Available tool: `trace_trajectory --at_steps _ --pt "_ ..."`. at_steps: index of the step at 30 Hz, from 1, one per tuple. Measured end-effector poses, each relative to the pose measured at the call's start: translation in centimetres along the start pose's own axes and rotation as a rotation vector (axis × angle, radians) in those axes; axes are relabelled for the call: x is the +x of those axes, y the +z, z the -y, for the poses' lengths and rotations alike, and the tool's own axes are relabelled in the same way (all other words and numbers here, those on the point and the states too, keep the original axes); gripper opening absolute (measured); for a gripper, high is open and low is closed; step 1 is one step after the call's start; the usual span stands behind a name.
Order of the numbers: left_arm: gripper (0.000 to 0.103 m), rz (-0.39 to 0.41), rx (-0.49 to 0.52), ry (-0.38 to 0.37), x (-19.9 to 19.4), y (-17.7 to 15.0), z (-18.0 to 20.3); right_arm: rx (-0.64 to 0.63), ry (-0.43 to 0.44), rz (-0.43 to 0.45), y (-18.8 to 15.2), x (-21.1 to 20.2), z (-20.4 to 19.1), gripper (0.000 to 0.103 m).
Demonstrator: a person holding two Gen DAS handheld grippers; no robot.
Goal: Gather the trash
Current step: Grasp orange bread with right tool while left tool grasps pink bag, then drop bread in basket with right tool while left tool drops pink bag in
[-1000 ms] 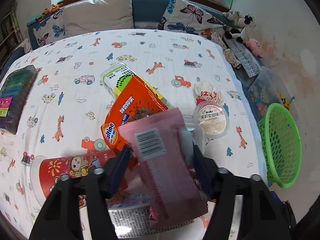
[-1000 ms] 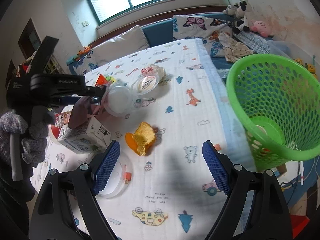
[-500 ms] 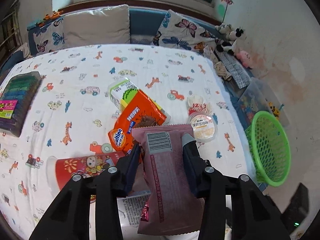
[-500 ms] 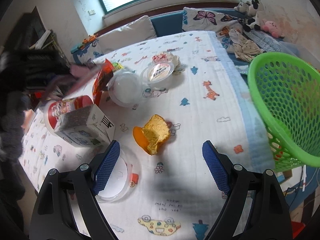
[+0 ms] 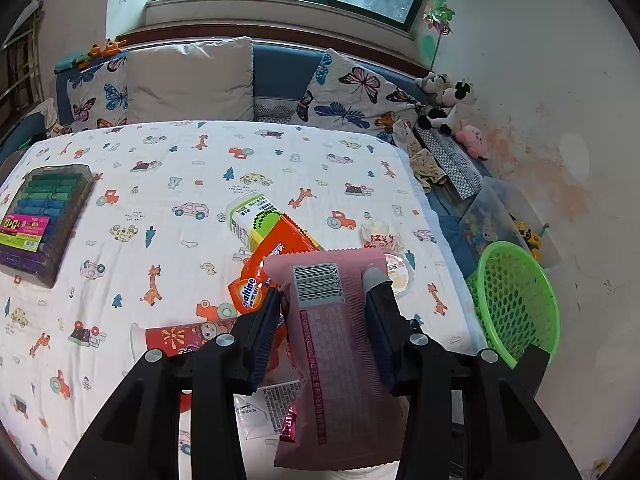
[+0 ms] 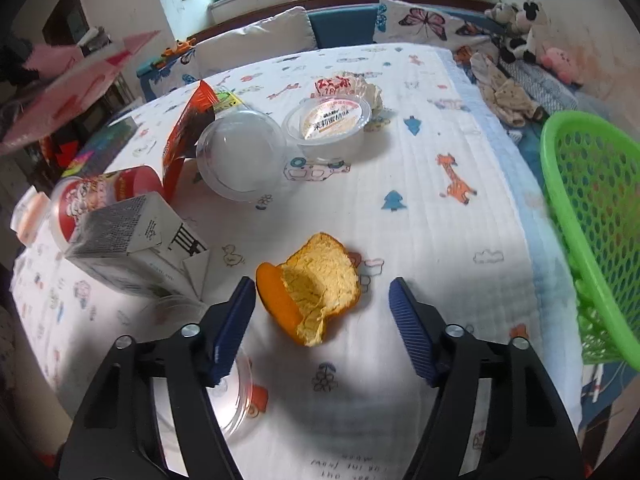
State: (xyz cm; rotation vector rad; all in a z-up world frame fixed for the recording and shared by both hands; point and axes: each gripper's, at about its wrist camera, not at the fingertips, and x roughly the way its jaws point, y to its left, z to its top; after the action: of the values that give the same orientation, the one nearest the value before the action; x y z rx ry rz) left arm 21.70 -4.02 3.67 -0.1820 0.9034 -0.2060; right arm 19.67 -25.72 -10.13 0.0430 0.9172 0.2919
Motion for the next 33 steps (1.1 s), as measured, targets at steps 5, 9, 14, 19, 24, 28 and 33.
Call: trace_trajectory --at_steps 5,9,14,19,24,28,33 --pt "0.042 -0.004 -0.001 0.000 0.2 0.0 -0.1 -0.026 -0.007 -0.003 -0.1 0.1 -0.6 0.056" --pt "0.042 -0.010 0.000 0.000 0.5 -0.1 -0.2 -0.050 -0.014 -0.001 -0.2 0.0 -1.1 0.048" --pt "0.042 -0.013 0.002 -0.002 0.6 -0.1 -0.2 -0.034 -0.002 0.016 -0.2 -0.7 -0.7 0.037" --pt "0.042 -0.015 0.009 -0.013 0.8 -0.2 0.2 0.005 0.006 0.039 -0.2 -1.9 0.1 0.036" --pt "0.042 -0.021 0.037 -0.031 1.0 -0.2 1.8 0.045 -0.001 0.075 -0.2 -4.0 1.6 0.036" --pt "0.042 -0.025 0.066 -0.050 1.3 -0.1 3.5 0.085 -0.024 0.109 -0.4 -6.0 3.4 0.036" --pt "0.042 -0.036 0.118 -0.081 2.0 0.0 6.6 0.160 -0.078 0.158 -0.2 -8.7 7.5 0.036"
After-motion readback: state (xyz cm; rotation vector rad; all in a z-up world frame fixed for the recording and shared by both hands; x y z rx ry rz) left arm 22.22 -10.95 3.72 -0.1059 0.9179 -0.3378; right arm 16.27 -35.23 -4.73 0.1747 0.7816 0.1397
